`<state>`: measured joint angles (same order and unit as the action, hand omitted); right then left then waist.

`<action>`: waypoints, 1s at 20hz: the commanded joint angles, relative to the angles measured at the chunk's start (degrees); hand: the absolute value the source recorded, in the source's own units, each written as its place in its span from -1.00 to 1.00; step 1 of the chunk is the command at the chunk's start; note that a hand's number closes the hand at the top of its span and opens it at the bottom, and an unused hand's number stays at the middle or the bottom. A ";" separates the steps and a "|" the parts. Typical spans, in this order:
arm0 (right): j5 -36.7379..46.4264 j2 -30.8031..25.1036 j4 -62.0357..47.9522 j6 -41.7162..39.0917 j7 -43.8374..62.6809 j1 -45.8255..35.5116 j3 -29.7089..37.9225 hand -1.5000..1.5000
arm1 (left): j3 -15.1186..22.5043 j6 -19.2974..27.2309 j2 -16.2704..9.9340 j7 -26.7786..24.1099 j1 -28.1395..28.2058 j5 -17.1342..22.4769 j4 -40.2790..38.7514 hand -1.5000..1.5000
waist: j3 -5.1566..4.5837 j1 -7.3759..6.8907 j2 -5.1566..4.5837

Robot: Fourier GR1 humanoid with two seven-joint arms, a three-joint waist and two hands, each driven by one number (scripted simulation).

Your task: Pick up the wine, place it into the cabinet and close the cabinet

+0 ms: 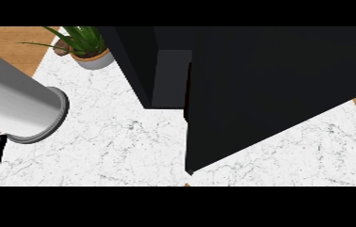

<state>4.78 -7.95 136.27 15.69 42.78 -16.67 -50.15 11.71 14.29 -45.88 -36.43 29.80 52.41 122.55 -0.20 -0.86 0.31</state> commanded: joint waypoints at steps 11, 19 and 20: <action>-16.71 7.80 -23.78 12.57 -3.59 -33.26 9.03 1.00 | -1.04 -0.06 3.10 4.08 -3.78 -0.21 -0.29 -1.00 | 0.10 -1.16 -0.38; -18.82 7.93 -41.60 10.56 -7.24 -49.74 16.88 1.00 | -2.01 0.17 5.41 5.99 -5.67 -0.24 -2.46 -1.00 | 0.12 -0.37 -0.37; -17.60 7.94 -44.35 8.90 -9.72 -50.12 17.41 1.00 | -0.75 1.19 4.94 6.47 -3.54 -1.66 1.02 -1.00 | 0.15 -0.74 -0.36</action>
<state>-13.95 -0.29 99.51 27.54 35.71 -61.55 -35.88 10.22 14.76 -41.81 -30.83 25.26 51.78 121.93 -0.09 -1.83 -0.08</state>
